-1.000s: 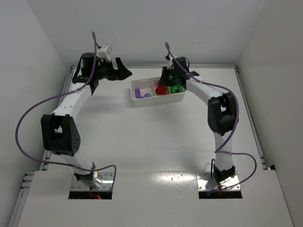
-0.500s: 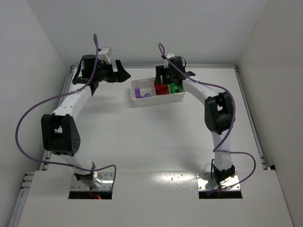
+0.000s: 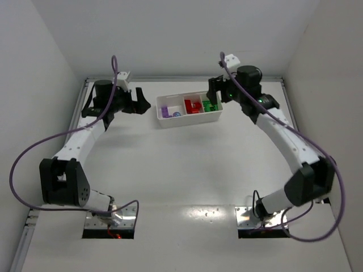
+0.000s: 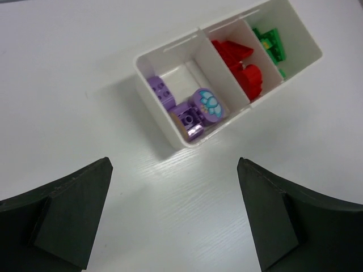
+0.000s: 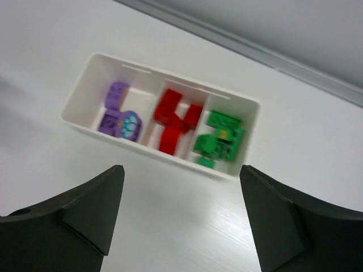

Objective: Sort the legos into containers by color

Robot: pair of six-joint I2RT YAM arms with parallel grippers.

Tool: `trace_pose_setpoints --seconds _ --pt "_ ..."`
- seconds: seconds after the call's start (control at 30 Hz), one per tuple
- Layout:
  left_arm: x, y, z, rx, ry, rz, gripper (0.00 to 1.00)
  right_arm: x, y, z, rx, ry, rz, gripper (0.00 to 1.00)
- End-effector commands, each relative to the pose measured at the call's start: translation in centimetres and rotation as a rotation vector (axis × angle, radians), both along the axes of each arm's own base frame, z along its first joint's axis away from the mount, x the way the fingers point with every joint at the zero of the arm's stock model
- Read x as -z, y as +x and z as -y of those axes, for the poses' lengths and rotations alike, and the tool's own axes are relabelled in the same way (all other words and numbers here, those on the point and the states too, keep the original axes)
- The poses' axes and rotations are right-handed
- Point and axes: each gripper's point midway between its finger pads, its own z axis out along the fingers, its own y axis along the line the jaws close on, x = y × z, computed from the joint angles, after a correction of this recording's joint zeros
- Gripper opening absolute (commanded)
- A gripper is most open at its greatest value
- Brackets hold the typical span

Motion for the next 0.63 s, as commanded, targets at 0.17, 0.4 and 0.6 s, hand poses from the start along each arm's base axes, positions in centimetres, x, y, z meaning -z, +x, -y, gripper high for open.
trace_pose_setpoints --seconds 0.17,0.4,0.6 --pt "2.4 -2.4 -8.1 -0.239 0.216 0.023 1.00 9.3 -8.5 10.6 0.158 -0.264 -0.162 0.84" --pt "4.4 -4.0 -11.7 -0.268 0.252 -0.009 1.00 11.4 -10.3 14.1 0.265 -0.222 -0.192 0.84" --pt "4.1 -4.6 -12.3 -0.251 0.222 0.018 1.00 10.7 -9.7 14.7 0.282 -0.194 -0.197 0.84"
